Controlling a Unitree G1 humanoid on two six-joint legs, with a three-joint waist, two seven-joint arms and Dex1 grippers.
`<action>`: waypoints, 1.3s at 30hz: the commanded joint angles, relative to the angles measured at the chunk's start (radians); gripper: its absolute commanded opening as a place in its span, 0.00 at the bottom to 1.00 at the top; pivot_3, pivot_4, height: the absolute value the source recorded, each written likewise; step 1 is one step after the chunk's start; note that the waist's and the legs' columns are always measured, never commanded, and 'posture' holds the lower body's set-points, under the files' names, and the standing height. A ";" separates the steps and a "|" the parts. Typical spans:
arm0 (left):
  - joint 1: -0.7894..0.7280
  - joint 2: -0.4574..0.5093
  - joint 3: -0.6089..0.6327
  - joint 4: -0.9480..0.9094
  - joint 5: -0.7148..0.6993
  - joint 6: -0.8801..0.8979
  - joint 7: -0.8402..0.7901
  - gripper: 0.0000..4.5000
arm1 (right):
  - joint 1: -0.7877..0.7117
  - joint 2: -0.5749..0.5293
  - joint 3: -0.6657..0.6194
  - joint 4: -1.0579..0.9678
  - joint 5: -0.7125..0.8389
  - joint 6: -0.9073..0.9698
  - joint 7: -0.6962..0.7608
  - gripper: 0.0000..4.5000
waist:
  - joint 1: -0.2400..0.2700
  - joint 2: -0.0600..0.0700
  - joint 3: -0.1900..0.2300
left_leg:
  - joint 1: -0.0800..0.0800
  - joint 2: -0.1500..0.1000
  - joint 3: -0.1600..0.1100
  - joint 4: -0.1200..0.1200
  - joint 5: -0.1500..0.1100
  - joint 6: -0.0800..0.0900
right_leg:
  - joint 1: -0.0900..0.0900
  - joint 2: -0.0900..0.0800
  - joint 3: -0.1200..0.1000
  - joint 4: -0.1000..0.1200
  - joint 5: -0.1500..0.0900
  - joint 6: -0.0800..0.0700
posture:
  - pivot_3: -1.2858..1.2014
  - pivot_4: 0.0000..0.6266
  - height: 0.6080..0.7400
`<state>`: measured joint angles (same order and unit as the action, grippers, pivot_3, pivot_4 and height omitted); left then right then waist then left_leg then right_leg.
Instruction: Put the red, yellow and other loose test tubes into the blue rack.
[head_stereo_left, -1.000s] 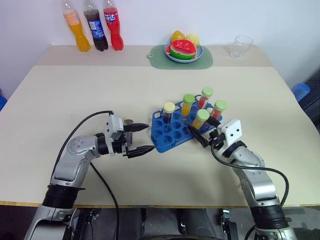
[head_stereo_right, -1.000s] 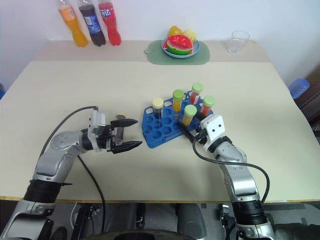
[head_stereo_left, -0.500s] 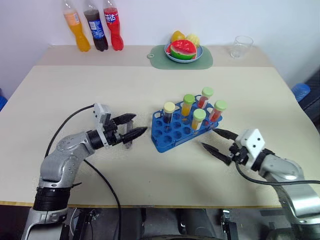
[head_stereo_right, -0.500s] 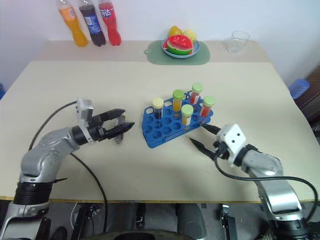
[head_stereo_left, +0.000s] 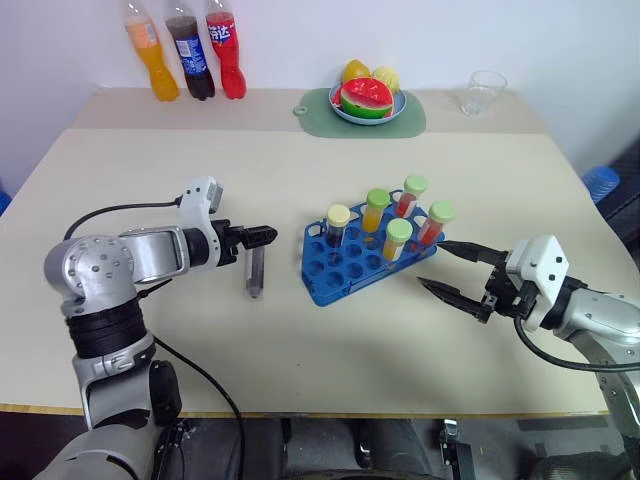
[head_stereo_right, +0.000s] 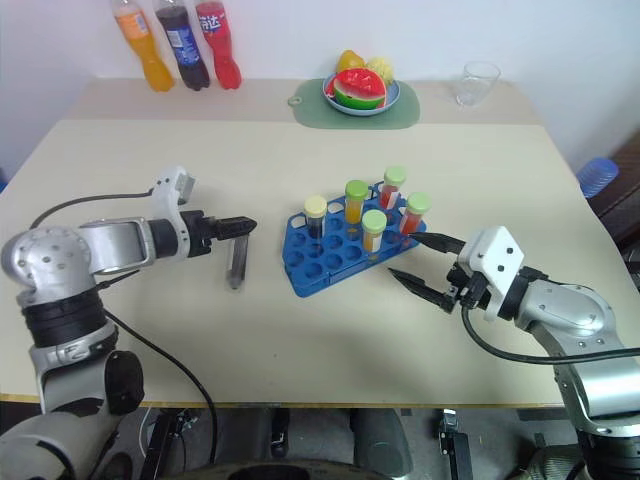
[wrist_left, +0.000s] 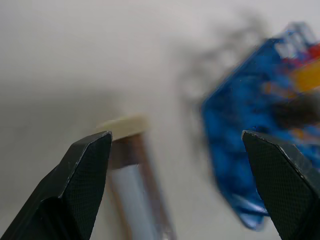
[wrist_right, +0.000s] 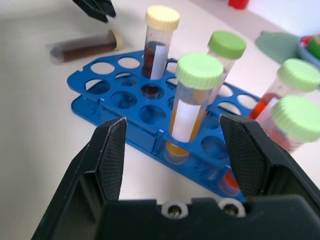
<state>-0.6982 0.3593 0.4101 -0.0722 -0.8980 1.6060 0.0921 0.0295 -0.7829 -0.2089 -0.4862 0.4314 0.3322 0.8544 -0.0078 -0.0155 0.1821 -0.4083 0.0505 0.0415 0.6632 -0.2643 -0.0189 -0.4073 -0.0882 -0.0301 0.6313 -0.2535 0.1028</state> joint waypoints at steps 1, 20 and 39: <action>-0.053 0.013 0.005 0.073 -0.167 0.008 0.175 0.95 | -0.008 -0.006 -0.006 -0.001 -0.008 -0.025 0.010 0.72 | 0.001 -0.001 0.001 | 0.000 0.000 0.000 0.000 0.000 0.000 | 0.000 0.000 0.000 0.000 0.000 0.000 | 0.52 0.24 1.00; -0.138 0.101 -0.240 0.401 -1.074 -0.226 1.110 0.95 | 0.049 0.005 -0.047 -0.037 -0.002 -0.020 -0.008 0.72 | 0.023 -0.003 0.001 | 0.000 -0.002 0.001 0.000 0.003 -0.006 | 0.000 -0.003 0.000 0.001 0.001 -0.001 | 0.52 0.24 1.00; -0.185 -0.059 -0.191 0.525 -1.074 -0.272 1.399 0.67 | 0.103 0.021 -0.057 -0.087 0.001 -0.007 -0.061 0.74 | 0.025 -0.003 0.001 | 0.000 -0.003 0.000 0.001 0.003 -0.006 | 0.002 -0.003 0.000 0.000 0.000 -0.001 | 0.52 0.24 1.00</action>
<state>-0.8734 0.3131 0.2195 0.4413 -1.9547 1.3214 1.4844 0.1333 -0.7662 -0.2386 -0.5354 0.4168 0.3261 0.8008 0.0170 -0.0185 0.1829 -0.4079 0.0472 0.0418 0.6639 -0.2611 -0.0246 -0.4052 -0.0912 -0.0303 0.6309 -0.2531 0.1018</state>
